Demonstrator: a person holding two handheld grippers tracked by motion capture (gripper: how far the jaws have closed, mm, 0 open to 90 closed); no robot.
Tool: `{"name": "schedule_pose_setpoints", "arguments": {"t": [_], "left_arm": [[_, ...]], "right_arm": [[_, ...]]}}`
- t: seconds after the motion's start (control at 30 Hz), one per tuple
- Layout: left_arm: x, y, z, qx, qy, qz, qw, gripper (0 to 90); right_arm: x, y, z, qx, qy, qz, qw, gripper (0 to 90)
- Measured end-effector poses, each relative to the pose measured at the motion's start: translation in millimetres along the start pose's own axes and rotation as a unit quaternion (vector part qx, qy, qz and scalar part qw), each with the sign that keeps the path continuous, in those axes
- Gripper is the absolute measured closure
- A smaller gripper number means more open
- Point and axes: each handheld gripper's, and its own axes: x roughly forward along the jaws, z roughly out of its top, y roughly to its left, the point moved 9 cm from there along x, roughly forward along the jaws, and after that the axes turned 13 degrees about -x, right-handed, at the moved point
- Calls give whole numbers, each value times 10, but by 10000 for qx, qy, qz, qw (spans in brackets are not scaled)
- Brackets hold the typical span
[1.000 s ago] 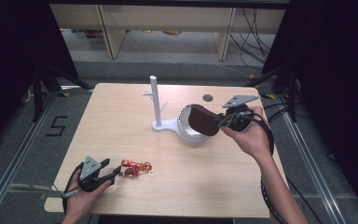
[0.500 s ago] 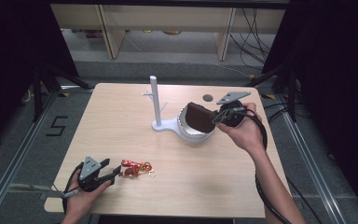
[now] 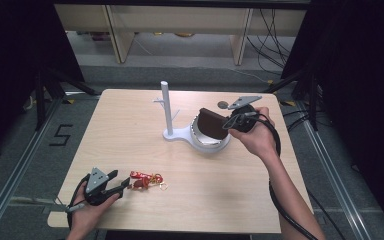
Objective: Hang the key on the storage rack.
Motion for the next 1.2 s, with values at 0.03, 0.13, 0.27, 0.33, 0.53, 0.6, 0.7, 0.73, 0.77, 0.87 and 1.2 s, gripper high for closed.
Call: {"name": "schedule_pose_setpoints", "arguments": {"t": [0.03, 0.13, 0.27, 0.33, 0.53, 0.6, 0.7, 0.73, 0.77, 0.87, 1.2], "left_arm": [[-2, 1, -1, 11, 5, 1, 10000, 425], [-1, 0, 0, 2, 4, 1, 10000, 425], [2, -3, 1, -18, -7, -9, 10000, 425], [2, -1, 1, 0, -9, -28, 10000, 425], [-3, 0, -1, 9, 3, 9, 10000, 426], [-2, -1, -1, 15, 2, 4, 10000, 426], [-2, -2, -1, 19, 0, 4, 10000, 426], [-6, 0, -3, 19, 16, 16, 10000, 426], [-6, 0, -3, 19, 16, 16, 10000, 426], [-2, -4, -1, 19, -5, -3, 10000, 427], [1, -9, -2, 41, -8, -3, 10000, 427]], "right_arm": [[9, -2, -1, 17, 21, 11, 10000, 745], [58, -33, -13, -48, 41, -61, 10000, 745], [104, -26, -14, 24, 28, -2, 10000, 745], [112, -33, -13, 17, 33, -7, 10000, 745], [177, -48, -1, -2, 11, -40, 10000, 744], [186, -45, -3, 32, 36, -7, 10000, 744], [209, -54, -9, 22, 50, -3, 10000, 743], [230, -60, -13, 0, 47, -24, 10000, 744], [230, -60, -13, 0, 47, -24, 10000, 744], [267, -54, -19, 57, 45, -44, 10000, 743], [329, -23, -44, 13, 84, 44, 10000, 741]]}}
